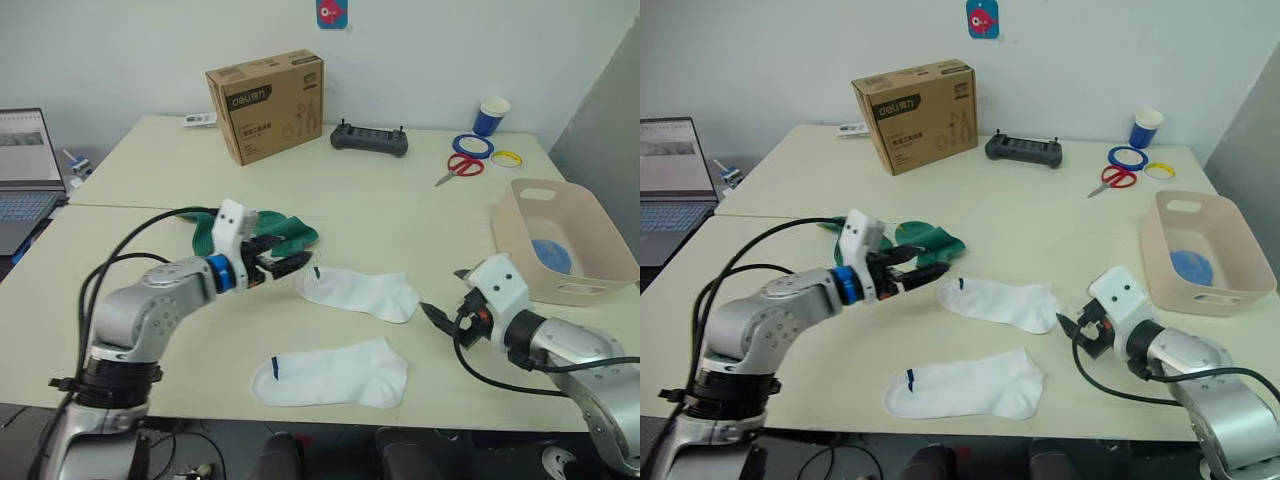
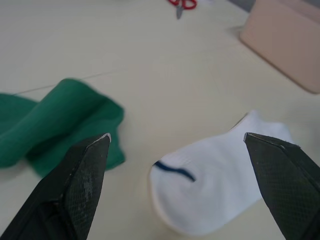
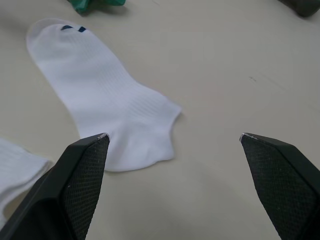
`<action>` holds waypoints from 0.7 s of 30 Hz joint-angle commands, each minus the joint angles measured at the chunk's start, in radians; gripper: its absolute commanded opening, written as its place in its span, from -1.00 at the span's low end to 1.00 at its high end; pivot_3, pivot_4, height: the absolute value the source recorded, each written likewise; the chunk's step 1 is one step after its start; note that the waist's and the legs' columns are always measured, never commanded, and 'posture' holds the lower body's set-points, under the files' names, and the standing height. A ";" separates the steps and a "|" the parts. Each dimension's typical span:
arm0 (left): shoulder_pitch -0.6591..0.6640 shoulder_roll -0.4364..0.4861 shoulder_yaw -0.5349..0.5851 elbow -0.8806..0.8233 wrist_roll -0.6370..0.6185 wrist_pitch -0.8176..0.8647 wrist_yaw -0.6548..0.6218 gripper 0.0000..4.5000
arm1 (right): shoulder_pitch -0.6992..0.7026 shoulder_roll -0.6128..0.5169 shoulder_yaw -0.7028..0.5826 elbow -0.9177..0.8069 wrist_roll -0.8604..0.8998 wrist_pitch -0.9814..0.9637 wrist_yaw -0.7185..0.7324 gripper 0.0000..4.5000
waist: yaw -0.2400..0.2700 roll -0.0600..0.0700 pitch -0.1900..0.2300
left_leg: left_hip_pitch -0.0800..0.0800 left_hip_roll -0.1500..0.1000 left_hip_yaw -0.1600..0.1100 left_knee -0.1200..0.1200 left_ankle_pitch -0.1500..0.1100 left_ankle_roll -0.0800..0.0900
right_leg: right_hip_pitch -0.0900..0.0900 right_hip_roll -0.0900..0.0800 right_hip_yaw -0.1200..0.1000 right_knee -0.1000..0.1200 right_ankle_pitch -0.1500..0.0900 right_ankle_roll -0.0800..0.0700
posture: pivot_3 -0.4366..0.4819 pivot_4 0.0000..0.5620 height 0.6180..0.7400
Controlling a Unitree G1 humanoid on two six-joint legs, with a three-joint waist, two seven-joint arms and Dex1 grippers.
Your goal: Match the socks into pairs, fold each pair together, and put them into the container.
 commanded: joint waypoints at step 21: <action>-0.128 -0.159 -0.200 0.311 0.301 -0.104 -0.194 0.20 | -0.109 0.268 0.108 0.326 -0.112 -0.116 -0.222 1.00 | 0.002 0.000 0.000 | 0.000 0.001 0.000 0.000 0.000 0.000 | 0.000 0.001 0.000 0.001 0.000 0.000 | -0.05 -0.47 0.72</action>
